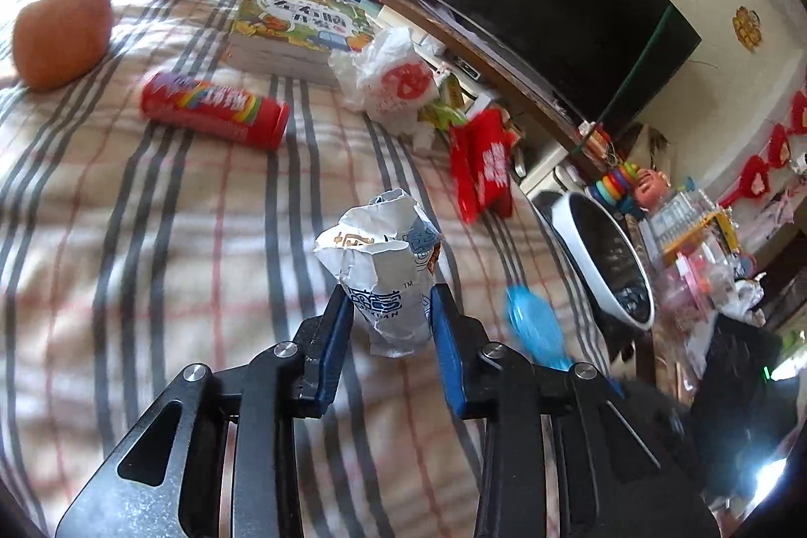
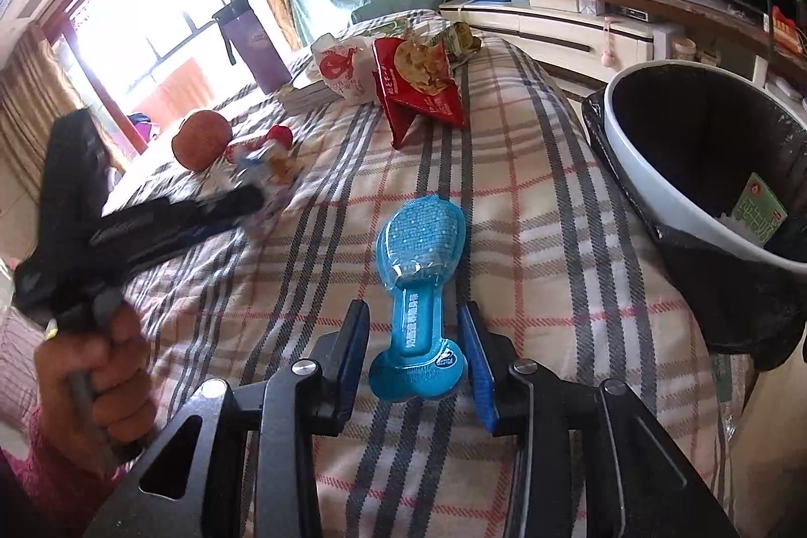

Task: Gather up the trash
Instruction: 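Close the left gripper on the crumpled white paper wrapper while the right gripper grasps the blue plastic brush, then carry the white wrapper and blue brush over the black bin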

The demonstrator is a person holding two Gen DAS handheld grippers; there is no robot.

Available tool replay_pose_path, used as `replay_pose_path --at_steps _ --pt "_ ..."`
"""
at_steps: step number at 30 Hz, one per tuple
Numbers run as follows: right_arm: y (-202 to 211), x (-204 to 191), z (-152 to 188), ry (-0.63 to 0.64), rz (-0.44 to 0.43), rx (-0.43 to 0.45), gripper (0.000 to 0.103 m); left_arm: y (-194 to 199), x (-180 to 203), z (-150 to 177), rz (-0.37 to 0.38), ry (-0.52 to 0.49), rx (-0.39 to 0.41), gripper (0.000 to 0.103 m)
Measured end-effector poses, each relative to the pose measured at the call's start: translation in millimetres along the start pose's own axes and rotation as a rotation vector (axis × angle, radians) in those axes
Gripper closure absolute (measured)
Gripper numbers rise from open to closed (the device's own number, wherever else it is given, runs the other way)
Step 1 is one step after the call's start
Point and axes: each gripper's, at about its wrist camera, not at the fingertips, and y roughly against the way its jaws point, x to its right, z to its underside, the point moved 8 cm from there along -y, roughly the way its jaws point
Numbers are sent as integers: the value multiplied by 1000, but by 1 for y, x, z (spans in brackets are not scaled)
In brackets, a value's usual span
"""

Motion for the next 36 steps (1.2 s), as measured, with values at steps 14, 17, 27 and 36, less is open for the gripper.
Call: replay_pose_path --at_steps 14,17,27,36 --pt "-3 3 2 93 -34 -20 83 18 22 51 -95 2 -17 73" --pt "9 11 1 71 -54 4 83 18 37 51 -99 -29 -12 73" --pt "54 41 1 -2 -91 61 83 6 89 59 -53 -107 -54 73" --pt "75 68 -5 -37 -51 96 83 -7 130 58 6 -165 -75 73"
